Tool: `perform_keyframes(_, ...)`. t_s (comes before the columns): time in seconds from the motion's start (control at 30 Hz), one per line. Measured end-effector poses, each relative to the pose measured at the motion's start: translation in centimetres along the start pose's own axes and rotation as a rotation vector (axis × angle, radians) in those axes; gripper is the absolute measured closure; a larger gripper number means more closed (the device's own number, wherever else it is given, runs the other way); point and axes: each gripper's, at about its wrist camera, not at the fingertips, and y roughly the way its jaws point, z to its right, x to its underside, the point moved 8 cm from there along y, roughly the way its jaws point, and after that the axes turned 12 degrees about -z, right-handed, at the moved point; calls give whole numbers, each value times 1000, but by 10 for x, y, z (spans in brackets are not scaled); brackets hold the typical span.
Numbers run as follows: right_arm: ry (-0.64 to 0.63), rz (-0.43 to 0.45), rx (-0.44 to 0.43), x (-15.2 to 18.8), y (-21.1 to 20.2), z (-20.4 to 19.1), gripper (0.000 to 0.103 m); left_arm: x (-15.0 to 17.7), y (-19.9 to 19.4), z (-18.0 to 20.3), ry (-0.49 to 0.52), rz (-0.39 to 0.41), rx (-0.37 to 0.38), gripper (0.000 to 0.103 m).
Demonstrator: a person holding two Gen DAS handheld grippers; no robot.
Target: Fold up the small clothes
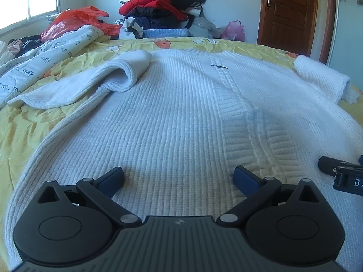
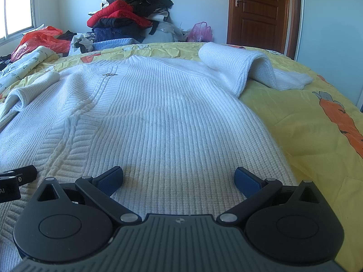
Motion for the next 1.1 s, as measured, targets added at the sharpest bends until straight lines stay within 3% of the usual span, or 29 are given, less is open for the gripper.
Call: perform_keyframes(1.1,-1,2,1,1,-1,0,1,0,-1,-1,5,4,8,0)
